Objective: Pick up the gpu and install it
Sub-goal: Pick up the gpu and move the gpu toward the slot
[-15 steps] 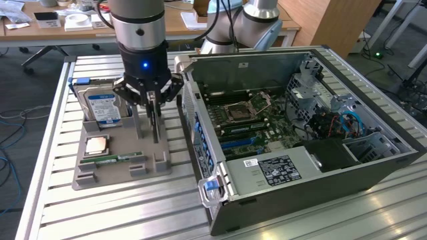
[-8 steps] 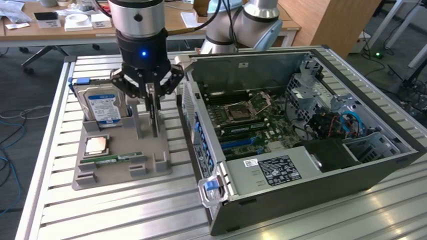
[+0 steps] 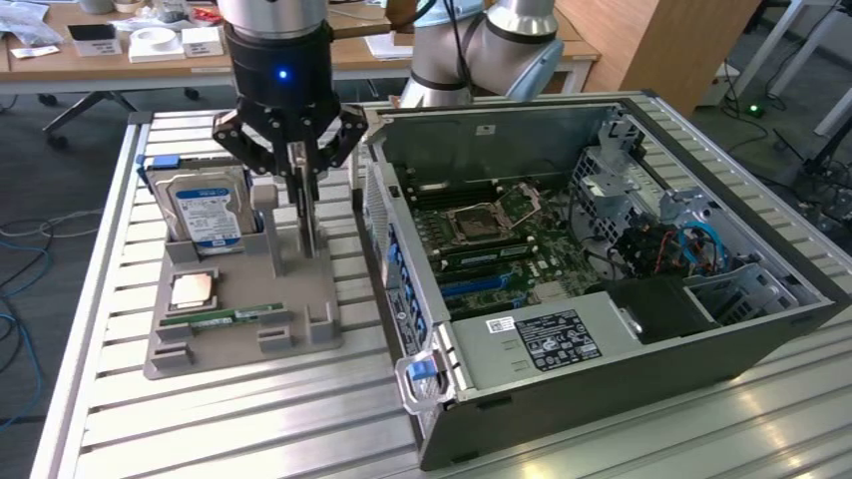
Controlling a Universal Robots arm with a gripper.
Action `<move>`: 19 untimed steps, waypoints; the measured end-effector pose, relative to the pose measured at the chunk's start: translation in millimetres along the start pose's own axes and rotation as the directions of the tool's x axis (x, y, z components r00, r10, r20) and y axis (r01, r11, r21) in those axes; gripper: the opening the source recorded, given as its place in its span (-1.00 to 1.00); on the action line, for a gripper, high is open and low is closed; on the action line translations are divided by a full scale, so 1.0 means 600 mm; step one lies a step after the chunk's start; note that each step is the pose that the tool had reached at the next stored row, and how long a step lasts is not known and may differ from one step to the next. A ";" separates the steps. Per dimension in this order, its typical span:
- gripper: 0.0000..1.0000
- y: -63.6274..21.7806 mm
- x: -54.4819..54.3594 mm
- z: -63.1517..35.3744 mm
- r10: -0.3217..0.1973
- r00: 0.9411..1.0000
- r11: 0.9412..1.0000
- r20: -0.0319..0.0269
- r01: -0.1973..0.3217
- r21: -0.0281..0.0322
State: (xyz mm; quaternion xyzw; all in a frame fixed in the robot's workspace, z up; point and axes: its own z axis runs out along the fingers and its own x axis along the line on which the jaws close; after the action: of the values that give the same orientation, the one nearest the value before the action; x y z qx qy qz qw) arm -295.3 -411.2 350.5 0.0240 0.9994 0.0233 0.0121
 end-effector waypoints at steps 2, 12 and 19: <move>-0.47 0.000 0.000 -0.008 0.000 1.000 1.000 0.000 0.000 0.000; -0.47 0.003 -0.001 -0.054 0.000 1.000 1.000 0.000 0.000 0.000; -0.47 0.004 -0.002 -0.087 0.000 1.000 1.000 0.000 0.000 0.000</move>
State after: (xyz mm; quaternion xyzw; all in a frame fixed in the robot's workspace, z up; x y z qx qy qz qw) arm -295.3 -411.2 402.9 0.0240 0.9994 0.0233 0.0121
